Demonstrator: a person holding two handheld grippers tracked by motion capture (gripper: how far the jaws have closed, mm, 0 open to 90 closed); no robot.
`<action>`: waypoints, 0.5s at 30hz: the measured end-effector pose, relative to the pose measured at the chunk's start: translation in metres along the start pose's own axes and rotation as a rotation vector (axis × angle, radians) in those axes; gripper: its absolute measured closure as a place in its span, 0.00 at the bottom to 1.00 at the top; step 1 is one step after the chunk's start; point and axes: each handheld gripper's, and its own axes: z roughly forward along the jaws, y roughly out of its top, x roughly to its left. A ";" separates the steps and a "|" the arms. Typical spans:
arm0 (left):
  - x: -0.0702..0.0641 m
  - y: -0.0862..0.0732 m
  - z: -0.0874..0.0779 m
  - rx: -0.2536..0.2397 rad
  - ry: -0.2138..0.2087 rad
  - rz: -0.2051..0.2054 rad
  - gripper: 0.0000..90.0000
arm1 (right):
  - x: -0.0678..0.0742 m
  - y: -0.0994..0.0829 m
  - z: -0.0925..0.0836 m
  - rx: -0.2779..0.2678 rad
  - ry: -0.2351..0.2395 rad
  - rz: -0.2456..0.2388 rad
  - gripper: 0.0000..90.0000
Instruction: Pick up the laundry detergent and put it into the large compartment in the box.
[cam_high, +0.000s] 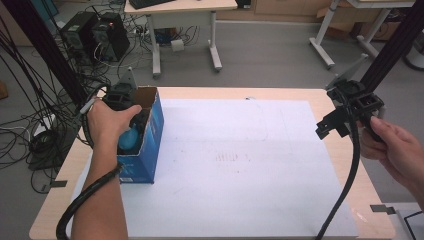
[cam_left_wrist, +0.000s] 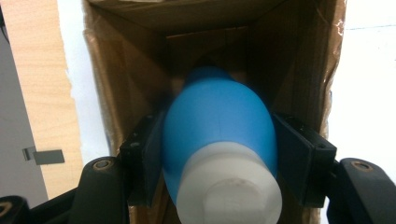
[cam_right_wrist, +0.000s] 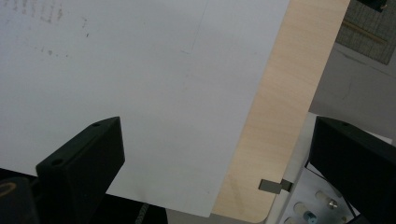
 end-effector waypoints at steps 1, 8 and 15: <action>-0.001 0.000 0.000 0.000 0.001 0.000 0.42 | 0.000 0.000 0.000 0.000 -0.001 -0.002 0.04; 0.000 0.001 0.001 0.000 0.002 -0.010 0.42 | -0.002 0.000 0.003 0.004 0.005 -0.003 0.04; -0.001 0.001 0.002 -0.017 0.017 -0.030 0.41 | -0.002 0.000 0.003 0.004 0.007 -0.005 0.04</action>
